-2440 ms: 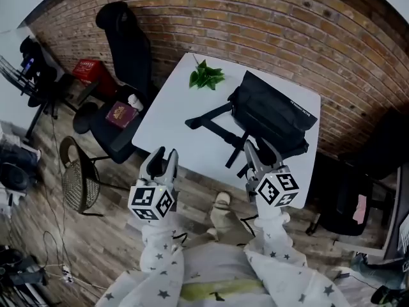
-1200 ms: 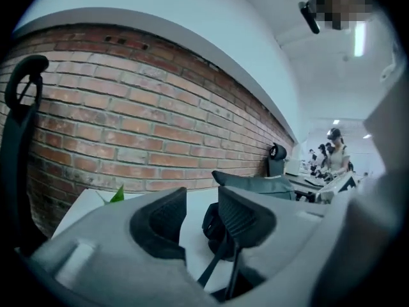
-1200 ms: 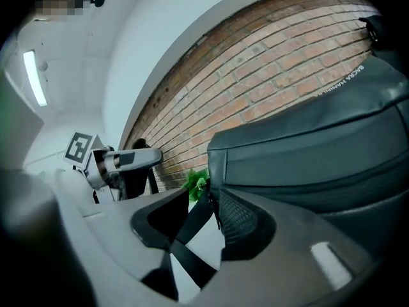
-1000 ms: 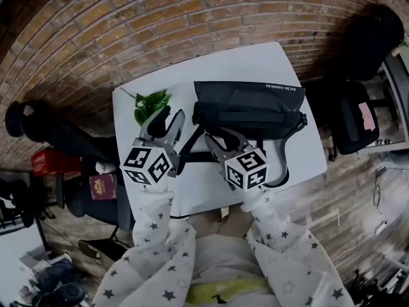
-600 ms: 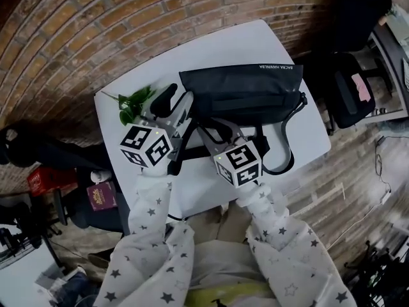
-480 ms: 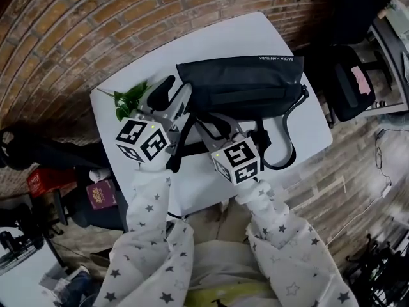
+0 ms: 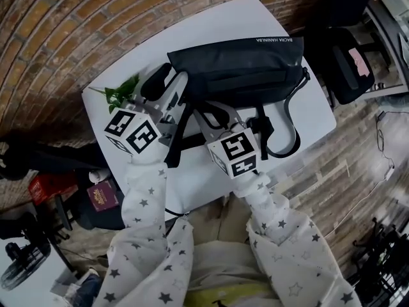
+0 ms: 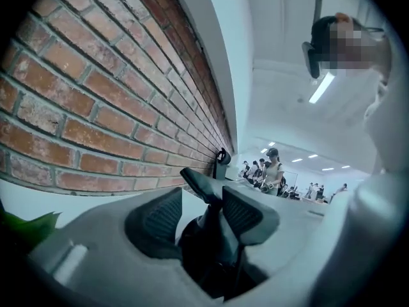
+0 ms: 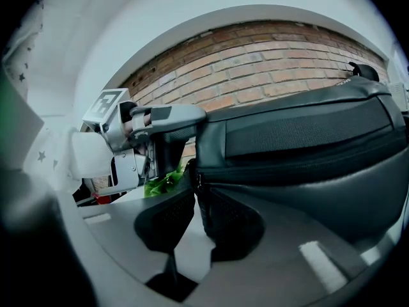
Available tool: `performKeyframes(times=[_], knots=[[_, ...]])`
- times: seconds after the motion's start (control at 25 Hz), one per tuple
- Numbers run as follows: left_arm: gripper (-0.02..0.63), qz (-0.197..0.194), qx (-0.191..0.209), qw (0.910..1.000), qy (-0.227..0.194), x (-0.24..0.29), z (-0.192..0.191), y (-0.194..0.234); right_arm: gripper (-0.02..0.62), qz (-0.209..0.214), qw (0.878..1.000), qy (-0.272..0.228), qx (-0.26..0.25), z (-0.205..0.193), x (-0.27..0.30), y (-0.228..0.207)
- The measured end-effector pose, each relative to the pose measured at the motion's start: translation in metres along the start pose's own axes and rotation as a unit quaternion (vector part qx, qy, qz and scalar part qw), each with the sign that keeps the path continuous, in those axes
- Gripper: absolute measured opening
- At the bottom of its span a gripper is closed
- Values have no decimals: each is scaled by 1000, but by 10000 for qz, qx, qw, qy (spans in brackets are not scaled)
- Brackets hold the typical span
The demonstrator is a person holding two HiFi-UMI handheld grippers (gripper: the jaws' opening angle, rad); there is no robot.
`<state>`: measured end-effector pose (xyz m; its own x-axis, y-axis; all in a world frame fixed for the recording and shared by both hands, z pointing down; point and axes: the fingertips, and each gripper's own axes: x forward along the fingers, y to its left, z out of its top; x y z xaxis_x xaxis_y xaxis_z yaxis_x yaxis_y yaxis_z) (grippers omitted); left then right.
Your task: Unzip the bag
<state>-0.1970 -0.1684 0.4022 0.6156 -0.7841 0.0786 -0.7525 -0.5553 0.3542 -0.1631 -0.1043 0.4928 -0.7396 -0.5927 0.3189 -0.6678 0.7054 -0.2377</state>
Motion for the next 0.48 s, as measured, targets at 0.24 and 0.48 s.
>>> performKeyframes(times=[0.24,0.48], knots=[[192,-307,-282,9991,-20,6,1,-5,81,-61,9999,-57,-63,3,-3,-3],[151,-536,-372,9979,26,14,-2,-12,63,-126,9995,5,-294,3,-4,-4]])
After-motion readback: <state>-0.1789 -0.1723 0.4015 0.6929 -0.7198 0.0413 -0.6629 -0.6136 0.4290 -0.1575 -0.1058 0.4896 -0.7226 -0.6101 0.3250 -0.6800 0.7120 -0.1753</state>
